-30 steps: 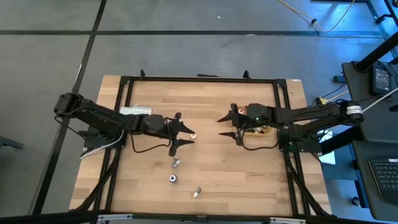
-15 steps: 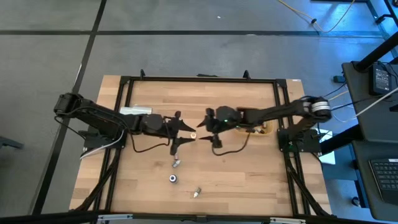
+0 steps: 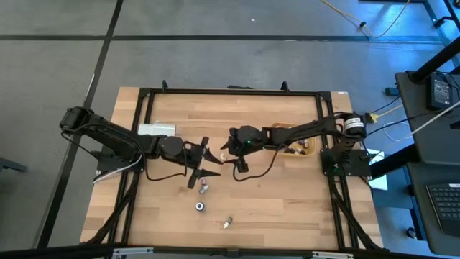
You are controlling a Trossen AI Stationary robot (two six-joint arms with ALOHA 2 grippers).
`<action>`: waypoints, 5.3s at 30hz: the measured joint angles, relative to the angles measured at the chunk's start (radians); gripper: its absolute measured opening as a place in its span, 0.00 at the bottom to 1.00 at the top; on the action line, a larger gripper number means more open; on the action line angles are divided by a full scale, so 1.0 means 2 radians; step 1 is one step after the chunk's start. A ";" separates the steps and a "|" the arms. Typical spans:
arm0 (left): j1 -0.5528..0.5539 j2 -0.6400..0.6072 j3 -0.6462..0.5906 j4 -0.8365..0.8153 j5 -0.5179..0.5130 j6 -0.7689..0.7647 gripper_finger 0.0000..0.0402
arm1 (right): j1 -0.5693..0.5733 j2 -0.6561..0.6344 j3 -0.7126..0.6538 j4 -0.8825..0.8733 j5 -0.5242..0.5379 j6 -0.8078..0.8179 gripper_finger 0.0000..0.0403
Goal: Pick & Place food coloring
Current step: Put the yellow food coloring into the yellow bin
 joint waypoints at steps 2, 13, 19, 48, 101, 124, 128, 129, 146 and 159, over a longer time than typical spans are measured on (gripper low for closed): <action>0.000 0.000 0.000 0.000 0.000 0.000 0.46 | 0.000 0.007 0.000 0.005 0.000 0.005 0.69; 0.000 0.000 0.000 -0.003 -0.002 0.000 0.46 | 0.000 0.021 0.000 0.023 0.000 0.008 0.55; 0.000 0.000 0.000 -0.007 -0.003 0.000 0.46 | 0.000 0.021 0.000 0.016 -0.001 0.008 0.37; 0.000 0.000 0.000 -0.013 -0.003 0.000 0.46 | -0.001 0.020 0.000 0.013 0.000 0.019 0.43; 0.001 0.001 0.000 -0.023 -0.021 0.017 0.45 | 0.095 -0.579 -0.247 -0.450 0.333 0.349 0.31; 0.001 0.001 0.000 -0.028 -0.059 0.017 0.45 | 0.094 -0.581 -0.413 -0.227 0.426 0.347 0.31; 0.001 0.001 0.000 -0.030 -0.059 0.017 0.46 | 0.094 -0.580 -0.404 -0.239 0.421 0.335 0.31; 0.001 0.001 0.000 -0.030 -0.059 0.017 0.46 | 0.094 -0.580 -0.402 -0.239 0.420 0.332 0.31; 0.001 0.001 0.000 -0.034 -0.059 0.017 0.46 | 0.093 -0.579 -0.421 -0.207 0.472 0.312 0.31; 0.001 0.001 0.000 -0.034 -0.059 0.017 0.46 | 0.081 -0.579 -0.456 -0.157 0.485 0.308 0.31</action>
